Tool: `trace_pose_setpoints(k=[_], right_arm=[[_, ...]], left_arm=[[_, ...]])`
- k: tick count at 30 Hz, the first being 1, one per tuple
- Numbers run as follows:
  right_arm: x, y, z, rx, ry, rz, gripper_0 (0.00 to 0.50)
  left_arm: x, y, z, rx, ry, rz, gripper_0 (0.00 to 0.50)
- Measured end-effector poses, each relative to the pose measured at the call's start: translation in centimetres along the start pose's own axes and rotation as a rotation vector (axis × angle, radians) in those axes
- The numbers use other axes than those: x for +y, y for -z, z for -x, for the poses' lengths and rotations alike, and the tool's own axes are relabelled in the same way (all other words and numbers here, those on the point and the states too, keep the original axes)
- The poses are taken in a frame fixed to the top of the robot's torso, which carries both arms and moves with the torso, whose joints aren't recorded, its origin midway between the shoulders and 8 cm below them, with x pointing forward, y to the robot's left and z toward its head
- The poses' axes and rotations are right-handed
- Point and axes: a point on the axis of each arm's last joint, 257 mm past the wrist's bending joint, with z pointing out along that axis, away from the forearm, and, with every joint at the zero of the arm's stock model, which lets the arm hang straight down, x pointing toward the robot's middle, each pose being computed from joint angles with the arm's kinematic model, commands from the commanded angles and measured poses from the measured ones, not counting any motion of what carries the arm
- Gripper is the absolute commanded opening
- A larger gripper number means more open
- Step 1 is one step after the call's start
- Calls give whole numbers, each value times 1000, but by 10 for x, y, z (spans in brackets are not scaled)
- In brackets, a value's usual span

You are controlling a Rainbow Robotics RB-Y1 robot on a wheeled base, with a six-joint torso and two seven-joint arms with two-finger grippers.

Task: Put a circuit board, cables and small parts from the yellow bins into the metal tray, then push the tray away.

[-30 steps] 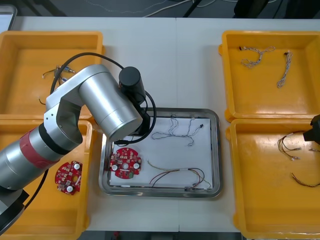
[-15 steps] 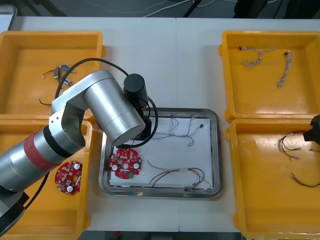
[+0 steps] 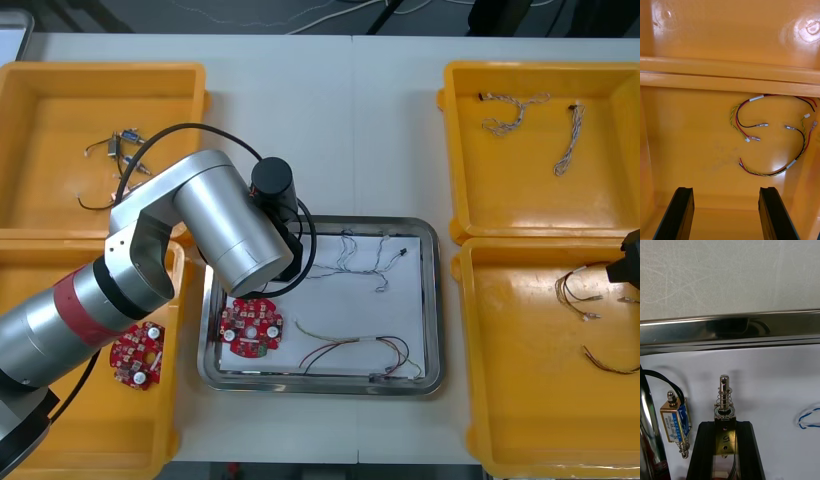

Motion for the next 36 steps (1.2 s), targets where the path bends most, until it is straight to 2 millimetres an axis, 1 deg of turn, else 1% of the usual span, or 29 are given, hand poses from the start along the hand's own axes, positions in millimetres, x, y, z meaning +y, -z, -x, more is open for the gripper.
trace_pose_setpoints(k=[7, 8, 9, 10, 11, 12, 13, 15, 16, 18, 20, 21, 29, 32, 36], right_arm=[[0, 0, 0, 0, 0, 0, 500], [0, 0, 0, 0, 0, 0, 500], [0, 0, 0, 0, 0, 0, 500], [0, 0, 0, 0, 0, 0, 500], [0, 0, 0, 0, 0, 0, 500], [0, 0, 0, 0, 0, 0, 500], [0, 0, 0, 0, 0, 0, 500], [0, 0, 0, 0, 0, 0, 500], [0, 0, 0, 0, 0, 0, 500], [0, 0, 0, 0, 0, 0, 500], [0, 0, 0, 0, 0, 0, 500], [0, 0, 0, 0, 0, 0, 500], [0, 0, 0, 0, 0, 0, 500], [0, 0, 0, 0, 0, 0, 500], [0, 0, 0, 0, 0, 0, 500]], left_arm=[[0, -2, 0, -1, -1, 2, 1], [0, -2, 0, -2, -1, 2, 58], [0, -2, 0, -2, 0, 2, 147], [0, -2, 0, -3, 0, 2, 199], [0, -2, 0, -3, 0, 2, 273], [0, -2, 0, -3, 1, 3, 311], [0, -2, 0, -4, 2, 3, 326], [0, -2, 1, -5, 7, 4, 408], [0, -2, 1, -5, 12, 4, 423], [0, -2, 1, -6, 26, 4, 479], [0, -2, 1, -6, 39, 4, 498], [0, -2, 1, -7, 45, 4, 500], [-2, 1, 0, -4, 49, 2, 500], [-1, 7, -4, 13, 48, 4, 500], [-2, 23, -8, 46, 59, -11, 500]])
